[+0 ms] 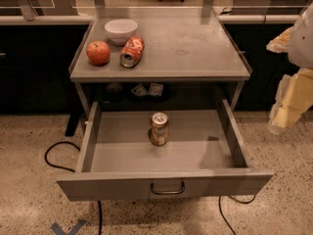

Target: Pick orange can from top drawer and place on counter

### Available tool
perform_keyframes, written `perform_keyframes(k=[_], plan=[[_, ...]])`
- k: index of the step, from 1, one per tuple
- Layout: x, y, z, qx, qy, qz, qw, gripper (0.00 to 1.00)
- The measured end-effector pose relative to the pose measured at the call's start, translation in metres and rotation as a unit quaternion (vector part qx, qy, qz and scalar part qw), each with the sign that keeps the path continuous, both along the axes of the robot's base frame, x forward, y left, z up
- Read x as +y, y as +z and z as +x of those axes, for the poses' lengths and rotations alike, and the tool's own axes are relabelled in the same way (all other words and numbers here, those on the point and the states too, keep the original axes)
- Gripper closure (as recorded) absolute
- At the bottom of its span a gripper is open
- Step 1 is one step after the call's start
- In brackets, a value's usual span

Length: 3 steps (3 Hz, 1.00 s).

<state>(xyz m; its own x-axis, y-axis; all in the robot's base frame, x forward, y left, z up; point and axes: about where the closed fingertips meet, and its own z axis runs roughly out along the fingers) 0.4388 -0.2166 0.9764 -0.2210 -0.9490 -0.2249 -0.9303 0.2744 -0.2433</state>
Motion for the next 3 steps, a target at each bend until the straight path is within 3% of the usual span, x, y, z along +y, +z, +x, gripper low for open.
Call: perform_keyframes(k=[1,2,3], plan=[[-0.01,-0.045,0.001,0.028,-0.003,0.058,0.9979,0.0],[0.004,-0.097,-0.006,0.075,0.003,0.162,0.9839,0.0],[0.021,-0.089,-0.008,0.08,0.007,0.202,0.976,0.0]])
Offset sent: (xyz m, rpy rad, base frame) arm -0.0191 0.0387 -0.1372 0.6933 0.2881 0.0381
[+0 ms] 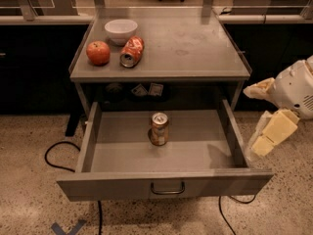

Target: Pick orange can from top drawer and place on counter

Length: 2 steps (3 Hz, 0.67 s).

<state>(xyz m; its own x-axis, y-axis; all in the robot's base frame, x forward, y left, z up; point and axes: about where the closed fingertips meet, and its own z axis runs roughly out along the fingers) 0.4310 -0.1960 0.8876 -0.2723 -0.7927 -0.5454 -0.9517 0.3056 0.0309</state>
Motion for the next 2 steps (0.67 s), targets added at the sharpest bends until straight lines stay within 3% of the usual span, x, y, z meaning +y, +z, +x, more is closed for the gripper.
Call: perform_keyframes(k=[2], plan=[[0.01,-0.014,-0.005,-0.006,-0.001,0.0,1.0,0.0]])
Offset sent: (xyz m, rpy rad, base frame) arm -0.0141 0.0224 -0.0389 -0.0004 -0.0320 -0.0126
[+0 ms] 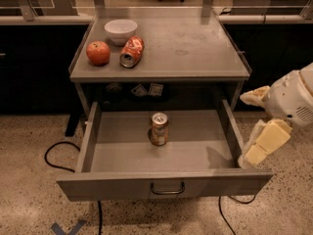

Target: Pick orange can from top drawer and place on counter

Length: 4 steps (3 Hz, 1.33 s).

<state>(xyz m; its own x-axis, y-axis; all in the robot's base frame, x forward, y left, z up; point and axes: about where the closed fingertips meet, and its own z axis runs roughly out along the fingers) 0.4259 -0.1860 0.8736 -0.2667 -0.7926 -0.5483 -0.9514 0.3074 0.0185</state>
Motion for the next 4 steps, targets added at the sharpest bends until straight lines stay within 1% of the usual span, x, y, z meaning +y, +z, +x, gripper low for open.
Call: perform_keyframes(k=[1,2,3,4], plan=[[0.03,-0.011,-0.001,-0.003,-0.005,0.018,0.9998,0.0],[0.066,-0.004,0.012,-0.005,-0.031,0.061,0.9976,0.0],[0.069,-0.002,0.015,-0.008,-0.038,0.067,0.997,0.0],[0.066,-0.008,0.017,-0.005,-0.078,0.04,0.9962,0.0]])
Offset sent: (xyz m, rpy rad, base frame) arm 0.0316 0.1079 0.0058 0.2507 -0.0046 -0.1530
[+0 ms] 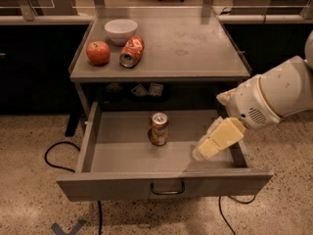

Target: Pick orange can from top drawer and place on counter

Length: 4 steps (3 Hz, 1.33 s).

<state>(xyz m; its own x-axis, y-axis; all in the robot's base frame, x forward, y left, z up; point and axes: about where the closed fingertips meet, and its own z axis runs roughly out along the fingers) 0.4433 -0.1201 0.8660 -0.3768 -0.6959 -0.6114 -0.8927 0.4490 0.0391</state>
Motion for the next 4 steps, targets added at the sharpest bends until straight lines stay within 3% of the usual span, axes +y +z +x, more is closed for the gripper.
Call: perform_keyframes(k=[1,2,3,4], plan=[[-0.024,-0.028,0.018,-0.015,-0.088,-0.065,0.9939,0.0],[-0.057,-0.049,0.052,-0.036,-0.195,-0.061,0.9783,0.0],[-0.057,-0.034,0.07,-0.057,-0.24,-0.03,0.9685,0.0],[-0.057,-0.034,0.07,-0.057,-0.24,-0.03,0.9685,0.0]])
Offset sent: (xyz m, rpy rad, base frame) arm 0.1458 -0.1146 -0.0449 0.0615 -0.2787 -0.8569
